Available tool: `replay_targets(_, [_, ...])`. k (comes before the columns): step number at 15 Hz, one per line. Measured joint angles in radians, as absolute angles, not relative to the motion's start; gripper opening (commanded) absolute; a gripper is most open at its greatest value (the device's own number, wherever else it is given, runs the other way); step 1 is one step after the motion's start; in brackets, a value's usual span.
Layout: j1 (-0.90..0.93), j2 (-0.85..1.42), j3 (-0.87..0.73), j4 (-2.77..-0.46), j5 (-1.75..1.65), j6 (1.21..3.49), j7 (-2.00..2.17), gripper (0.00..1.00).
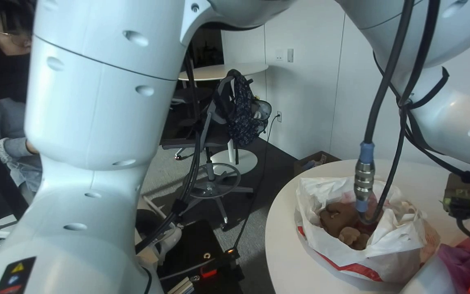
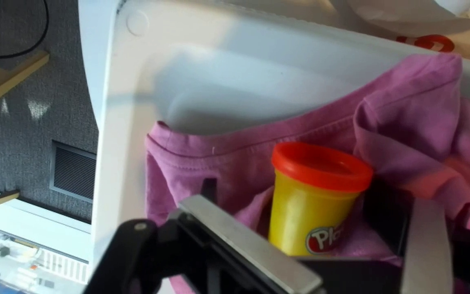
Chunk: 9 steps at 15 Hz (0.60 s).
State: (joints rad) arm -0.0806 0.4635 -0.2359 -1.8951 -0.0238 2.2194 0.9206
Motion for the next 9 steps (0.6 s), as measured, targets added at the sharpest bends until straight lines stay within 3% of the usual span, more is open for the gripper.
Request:
replay_targets(2, [-0.08,0.463,-0.233,-1.893,-0.024,2.218,0.921,0.84])
replay_targets(5, [-0.078,0.461,-0.229,-1.89,-0.024,2.213,0.921,0.77])
replay_targets(6, [-0.077,0.461,-0.228,-1.889,-0.024,2.209,0.921,0.57])
replay_targets(9, [-0.075,0.461,-0.225,-1.888,-0.024,2.2,0.921,0.33])
